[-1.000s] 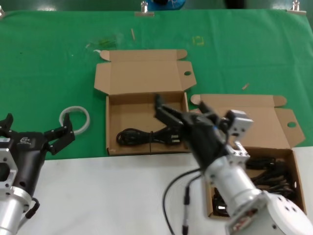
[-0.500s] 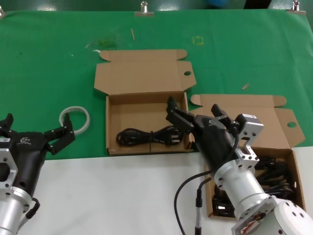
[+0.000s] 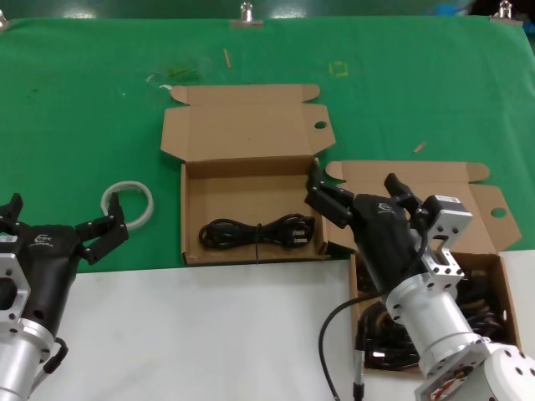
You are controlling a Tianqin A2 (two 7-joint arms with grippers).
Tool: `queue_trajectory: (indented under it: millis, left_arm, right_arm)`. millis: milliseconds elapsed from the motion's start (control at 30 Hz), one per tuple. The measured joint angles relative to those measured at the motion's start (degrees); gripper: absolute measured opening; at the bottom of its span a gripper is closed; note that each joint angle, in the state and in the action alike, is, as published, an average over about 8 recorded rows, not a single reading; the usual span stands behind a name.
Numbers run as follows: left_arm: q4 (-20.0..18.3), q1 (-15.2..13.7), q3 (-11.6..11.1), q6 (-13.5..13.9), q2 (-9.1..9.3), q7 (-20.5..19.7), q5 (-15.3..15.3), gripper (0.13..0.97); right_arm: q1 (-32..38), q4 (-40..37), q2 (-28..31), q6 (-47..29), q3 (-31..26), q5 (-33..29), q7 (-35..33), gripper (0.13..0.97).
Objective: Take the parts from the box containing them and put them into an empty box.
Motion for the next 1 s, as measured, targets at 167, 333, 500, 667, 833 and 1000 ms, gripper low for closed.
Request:
queue_trajectory:
  millis: [167, 333, 500, 667, 833, 1000]
  left_arm:
    - [0.0, 0.0, 0.0, 0.0, 0.0, 0.0, 0.0, 0.966]
    - [0.0, 0.0, 0.0, 0.0, 0.0, 0.0, 0.0, 0.966]
    - [0.0, 0.0, 0.0, 0.0, 0.0, 0.0, 0.0, 0.966]
    - [0.0, 0.0, 0.0, 0.0, 0.0, 0.02, 0.0, 0.966]
    - [0.0, 0.0, 0.0, 0.0, 0.0, 0.03, 0.0, 0.966]
    - [0.0, 0.0, 0.0, 0.0, 0.0, 0.02, 0.0, 0.966]
  right_arm:
    - [-0.61, 0.19, 0.0, -0.72, 1.42, -2.11, 0.66, 0.966]
    - [-1.22, 0.38, 0.0, -1.44, 2.83, -4.23, 1.32, 0.966]
    - [-1.82, 0.56, 0.0, -2.15, 4.23, -6.33, 1.98, 0.966]
    - [-2.43, 0.75, 0.0, -2.88, 5.66, -8.46, 2.65, 0.966]
    - [-3.03, 0.93, 0.0, -3.59, 7.06, -10.54, 3.31, 0.966]
    - [-3.64, 1.12, 0.0, -4.31, 8.47, -12.65, 3.97, 0.966]
